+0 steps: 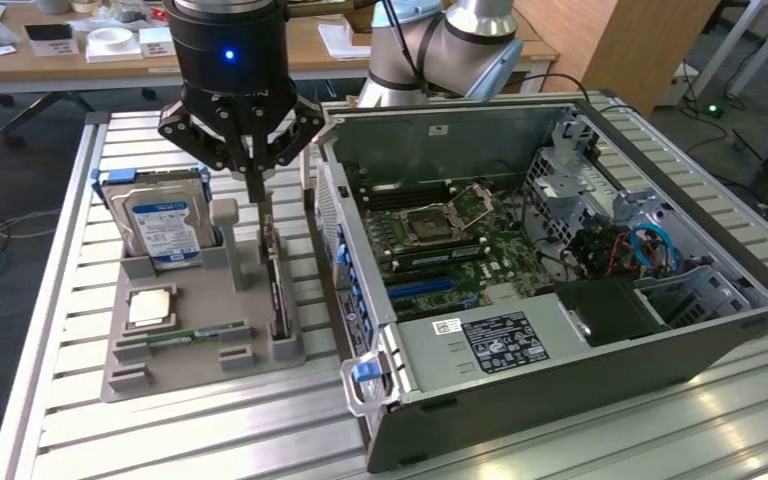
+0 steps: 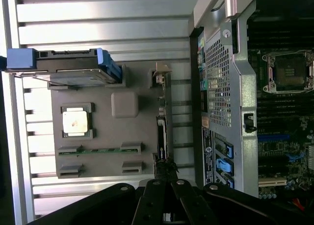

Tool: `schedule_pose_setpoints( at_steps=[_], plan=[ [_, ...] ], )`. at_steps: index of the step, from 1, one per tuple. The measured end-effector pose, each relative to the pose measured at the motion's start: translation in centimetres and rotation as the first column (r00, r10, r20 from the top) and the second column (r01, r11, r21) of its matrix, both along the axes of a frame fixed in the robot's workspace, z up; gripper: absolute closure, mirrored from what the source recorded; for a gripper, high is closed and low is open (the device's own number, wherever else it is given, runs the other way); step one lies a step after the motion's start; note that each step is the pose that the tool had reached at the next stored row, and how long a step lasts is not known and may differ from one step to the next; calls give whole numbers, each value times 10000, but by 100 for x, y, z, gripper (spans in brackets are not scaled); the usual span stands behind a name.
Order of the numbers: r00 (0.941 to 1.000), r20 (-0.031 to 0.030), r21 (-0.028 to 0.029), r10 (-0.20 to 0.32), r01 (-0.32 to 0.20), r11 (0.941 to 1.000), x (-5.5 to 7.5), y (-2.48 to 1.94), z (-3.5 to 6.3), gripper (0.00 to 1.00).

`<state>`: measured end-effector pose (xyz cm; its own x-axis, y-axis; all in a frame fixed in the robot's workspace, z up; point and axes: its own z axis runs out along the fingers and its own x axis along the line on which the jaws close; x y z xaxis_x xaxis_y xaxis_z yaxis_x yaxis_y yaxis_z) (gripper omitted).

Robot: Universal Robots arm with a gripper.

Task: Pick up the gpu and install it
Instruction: 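Pick up the gpu and move the gpu toward the slot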

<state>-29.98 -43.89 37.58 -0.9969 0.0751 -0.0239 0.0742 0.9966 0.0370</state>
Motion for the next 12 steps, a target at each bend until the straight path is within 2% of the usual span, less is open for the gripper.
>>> schedule_pose_setpoints(
  at_steps=[5, 8, 11, 12],
  plan=[
    [10000, 0, 0, 0, 0, 10000, 0, 0, 0, 89],
    [10000, 0, 0, 0, 0, 10000, 0, 0, 0, 71],
    [10000, 0, 0, 0, 0, 10000, 0, 0, 0, 65],
    [10000, 0, 1, 0, 0, 10000, 0, 0, 0, 58]
  ],
)
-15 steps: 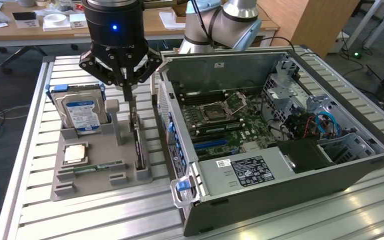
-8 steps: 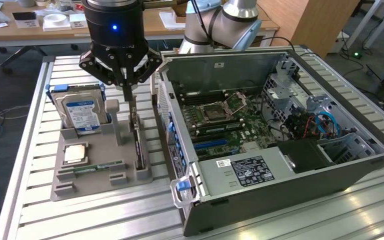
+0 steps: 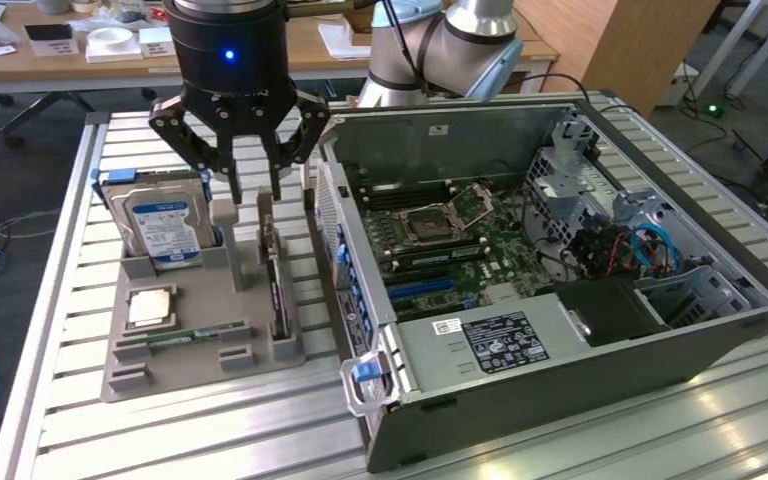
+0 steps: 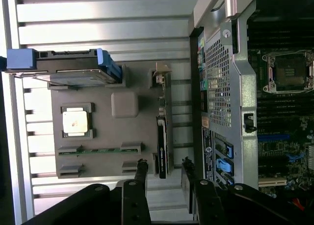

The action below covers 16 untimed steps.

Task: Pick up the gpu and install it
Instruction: 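Pick up the gpu and move the gpu toward the slot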

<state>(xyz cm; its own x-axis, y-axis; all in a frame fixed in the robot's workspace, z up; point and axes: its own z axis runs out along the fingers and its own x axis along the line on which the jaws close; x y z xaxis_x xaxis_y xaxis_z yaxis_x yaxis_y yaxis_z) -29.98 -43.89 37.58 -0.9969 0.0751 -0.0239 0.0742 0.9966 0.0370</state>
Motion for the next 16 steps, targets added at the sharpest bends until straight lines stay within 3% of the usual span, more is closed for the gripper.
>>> schedule_pose_setpoints(
  at_steps=[6, 16],
  plan=[
    [10000, 1, 1, 1, -1, 10000, 0, 0, -6, 58],
    [10000, -1, -1, 0, 0, 10000, 0, 0, -185, 58]
  ],
)
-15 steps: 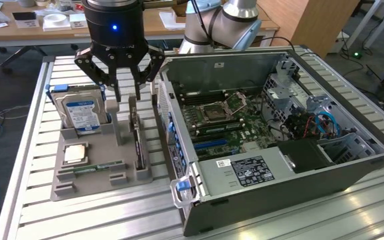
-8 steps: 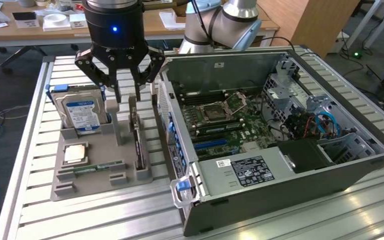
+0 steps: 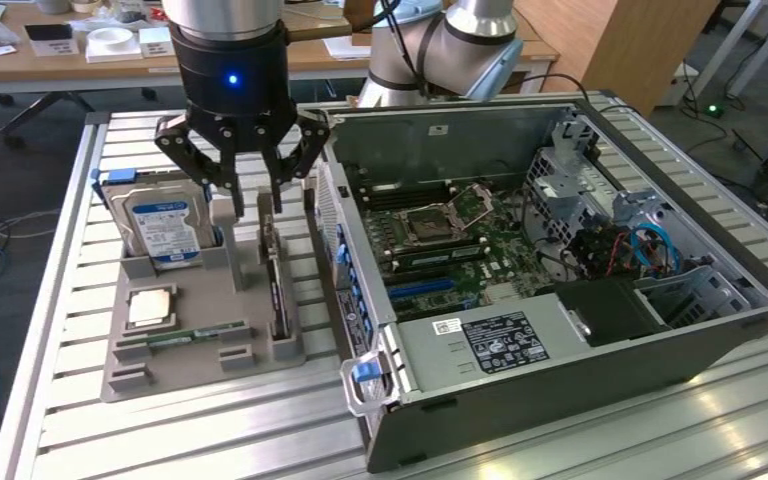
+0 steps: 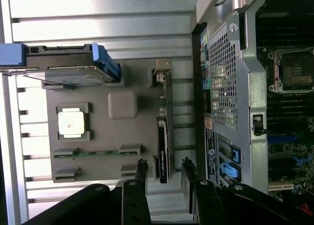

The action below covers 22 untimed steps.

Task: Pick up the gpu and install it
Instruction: 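Pick up the gpu and move the gpu toward the slot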

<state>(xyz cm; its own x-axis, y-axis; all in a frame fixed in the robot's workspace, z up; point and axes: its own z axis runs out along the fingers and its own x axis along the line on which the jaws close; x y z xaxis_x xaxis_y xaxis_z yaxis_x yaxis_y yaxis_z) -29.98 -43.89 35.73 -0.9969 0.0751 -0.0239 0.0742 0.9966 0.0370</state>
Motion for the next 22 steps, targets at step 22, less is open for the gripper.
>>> schedule_pose_setpoints(
  at_steps=[22],
  plan=[
    [10000, -5, 1, 0, 0, 10000, 0, 0, -220, 58]
  ],
)
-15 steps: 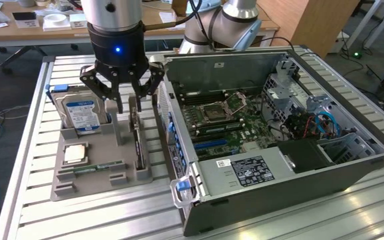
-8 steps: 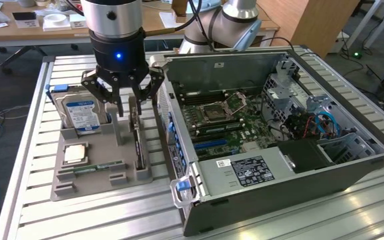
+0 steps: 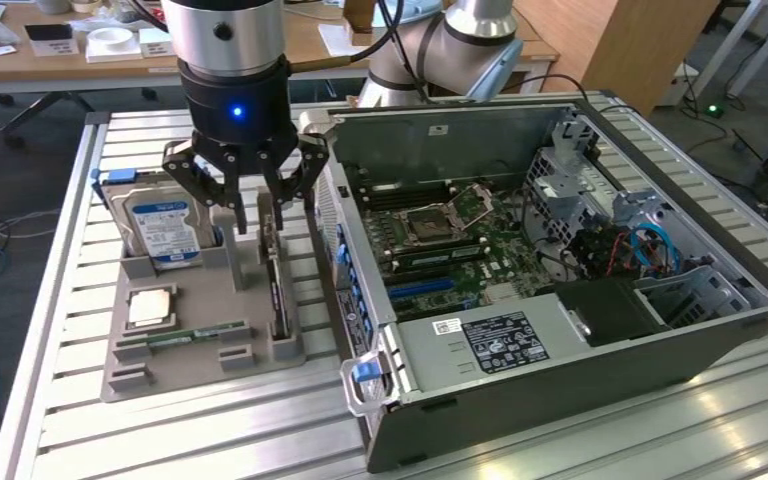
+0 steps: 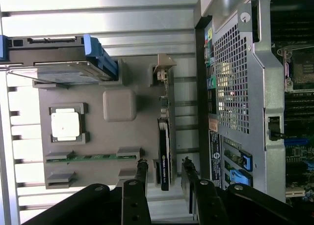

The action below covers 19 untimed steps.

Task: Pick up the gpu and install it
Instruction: 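Pick up the gpu and move the gpu toward the slot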

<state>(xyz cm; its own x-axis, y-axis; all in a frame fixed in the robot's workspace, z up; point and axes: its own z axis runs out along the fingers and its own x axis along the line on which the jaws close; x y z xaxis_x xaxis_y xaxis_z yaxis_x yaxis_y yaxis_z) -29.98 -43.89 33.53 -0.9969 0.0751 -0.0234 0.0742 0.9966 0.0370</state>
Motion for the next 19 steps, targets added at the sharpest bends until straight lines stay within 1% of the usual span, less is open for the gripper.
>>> schedule_pose_setpoints(
  at_steps=[7, 19],
  plan=[
    [10000, 2, 2, 0, 0, 10000, 0, 0, -6, 58],
    [10000, -1, 0, 0, 0, 10000, 0, 0, -216, 58]
  ],
)
